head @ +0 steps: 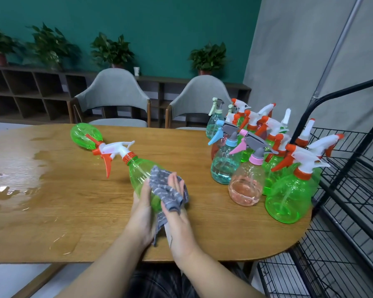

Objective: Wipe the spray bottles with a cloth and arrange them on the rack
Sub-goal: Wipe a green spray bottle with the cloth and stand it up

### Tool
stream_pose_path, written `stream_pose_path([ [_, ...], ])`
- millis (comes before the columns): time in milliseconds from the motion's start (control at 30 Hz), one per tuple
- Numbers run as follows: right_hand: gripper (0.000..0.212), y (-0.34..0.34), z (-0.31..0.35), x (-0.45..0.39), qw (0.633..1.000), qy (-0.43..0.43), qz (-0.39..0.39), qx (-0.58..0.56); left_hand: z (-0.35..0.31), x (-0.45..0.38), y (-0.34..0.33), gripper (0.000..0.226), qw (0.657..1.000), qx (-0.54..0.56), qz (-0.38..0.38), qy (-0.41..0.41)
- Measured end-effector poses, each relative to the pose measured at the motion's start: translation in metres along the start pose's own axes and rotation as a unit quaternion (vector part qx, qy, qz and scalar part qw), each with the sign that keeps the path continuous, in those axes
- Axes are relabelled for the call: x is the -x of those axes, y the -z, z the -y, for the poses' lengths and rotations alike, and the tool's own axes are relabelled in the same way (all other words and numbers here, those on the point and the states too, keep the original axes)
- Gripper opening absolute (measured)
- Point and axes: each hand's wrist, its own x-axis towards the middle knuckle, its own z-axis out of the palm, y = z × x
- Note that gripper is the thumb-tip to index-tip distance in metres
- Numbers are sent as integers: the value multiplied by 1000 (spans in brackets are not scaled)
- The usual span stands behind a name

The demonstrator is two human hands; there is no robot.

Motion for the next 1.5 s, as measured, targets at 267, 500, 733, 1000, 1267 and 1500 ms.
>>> stream_pose_path([
  [267, 56, 20, 28, -12, 889, -236, -74, -386, 8, 9, -12, 103, 993, -62, 7, -99],
  [500, 47, 59, 51, -15, 882, -329, -70, -330, 11, 10, -13, 71, 975, -164, 11, -149],
  [733, 31, 75, 51, -9, 883, -373, -148, -244, 12, 14, -13, 74, 954, -245, 47, -166],
  [1000, 32, 68, 61, -22, 883, -228, -257, -318, 11, 12, -9, 67, 959, -238, 27, -150],
  [1267, 59, 27, 88, -61, 981, 7, -105, 163, 11, 13, -8, 67, 966, -232, 80, -83],
  [1500, 72, 4, 81, -88, 745, 105, 54, 656, 6, 20, -15, 107, 917, -355, 116, -137],
])
